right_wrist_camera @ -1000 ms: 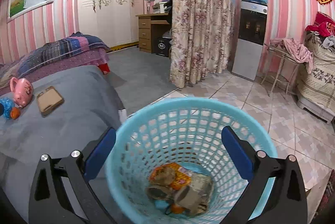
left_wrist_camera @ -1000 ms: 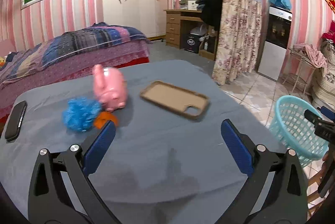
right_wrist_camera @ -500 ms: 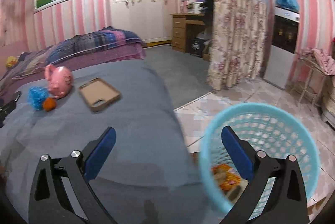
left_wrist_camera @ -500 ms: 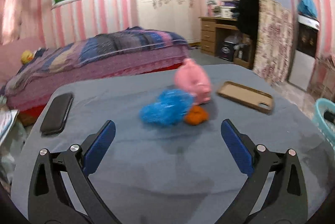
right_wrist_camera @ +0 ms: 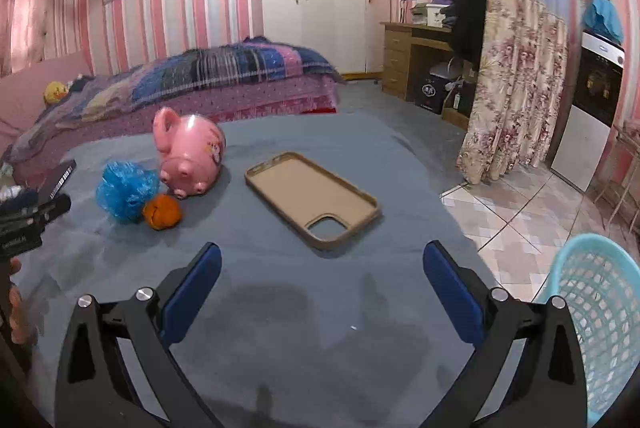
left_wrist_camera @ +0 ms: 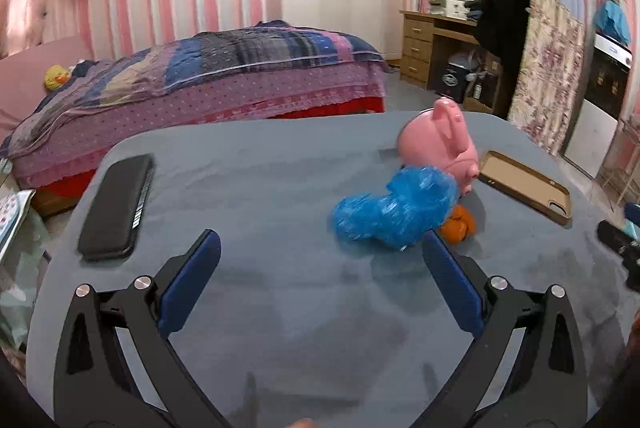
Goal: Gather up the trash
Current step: 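Move the left gripper back to the table and grasp the blue plastic bag, then grasp the orange peel with the right gripper while the left gripper holds the blue bag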
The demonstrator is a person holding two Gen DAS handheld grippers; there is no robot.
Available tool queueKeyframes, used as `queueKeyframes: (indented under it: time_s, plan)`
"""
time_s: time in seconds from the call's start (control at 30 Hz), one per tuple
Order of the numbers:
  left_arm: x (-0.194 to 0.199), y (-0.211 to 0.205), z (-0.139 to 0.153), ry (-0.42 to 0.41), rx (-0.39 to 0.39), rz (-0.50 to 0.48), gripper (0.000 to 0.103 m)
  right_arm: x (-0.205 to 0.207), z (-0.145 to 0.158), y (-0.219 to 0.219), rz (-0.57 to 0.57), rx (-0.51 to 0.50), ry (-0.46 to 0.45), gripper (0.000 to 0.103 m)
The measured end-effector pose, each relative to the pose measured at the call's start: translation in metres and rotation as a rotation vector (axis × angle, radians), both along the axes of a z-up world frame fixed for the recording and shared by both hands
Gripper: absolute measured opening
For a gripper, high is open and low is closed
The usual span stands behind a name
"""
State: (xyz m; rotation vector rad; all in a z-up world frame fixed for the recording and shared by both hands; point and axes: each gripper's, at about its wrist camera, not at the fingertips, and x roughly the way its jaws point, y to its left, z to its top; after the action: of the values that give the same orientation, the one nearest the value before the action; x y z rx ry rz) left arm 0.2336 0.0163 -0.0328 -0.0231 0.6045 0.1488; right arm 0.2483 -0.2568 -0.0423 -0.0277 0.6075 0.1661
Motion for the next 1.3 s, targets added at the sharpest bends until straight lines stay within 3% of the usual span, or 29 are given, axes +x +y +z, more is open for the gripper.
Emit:
queueKeyframes:
  time_s: [0.3,0.37,0.47,0.5,0.53,0.57,0.7,0.87,1.03,1.13,1.3]
  plan:
    - [0.049,-0.018,-0.006,0.016,-0.006,-0.083,0.097,0.010,-0.001,0.019,0.007,0.003,-0.011,0.099]
    - [0.056,-0.017,-0.009,0.030,-0.013,-0.093,0.092,0.011,-0.002,0.026,0.013,-0.008,-0.016,0.098]
    - [0.057,-0.016,-0.016,0.061,-0.048,-0.140,0.057,0.012,-0.001,0.032,0.011,-0.001,-0.018,0.099]
    - [0.056,-0.015,-0.018,0.078,-0.065,-0.156,0.036,0.011,-0.001,0.033,0.009,0.001,-0.022,0.099]
    - [0.055,-0.012,-0.020,0.094,-0.095,-0.178,0.021,0.011,0.000,0.035,0.008,0.001,-0.025,0.099]
    - [0.053,-0.009,-0.020,0.095,-0.113,-0.187,0.019,0.011,0.000,0.039,0.009,-0.003,-0.028,0.099]
    - [0.030,0.006,-0.011,0.050,-0.081,-0.133,0.015,0.012,-0.001,0.052,0.030,-0.028,-0.020,0.099]
    - [0.000,0.051,-0.010,0.029,-0.053,0.014,0.015,0.015,-0.006,0.075,0.072,-0.080,0.052,0.099]
    - [-0.011,0.093,-0.023,0.020,-0.126,0.132,0.015,0.014,-0.008,0.095,0.120,-0.098,0.055,0.099]
    - [-0.008,0.099,-0.025,0.015,-0.146,0.157,0.015,0.016,-0.006,0.103,0.131,-0.054,0.054,0.099]
    - [-0.009,0.092,-0.025,0.009,-0.097,0.154,0.015,0.029,-0.011,0.122,0.129,0.005,0.066,0.099]
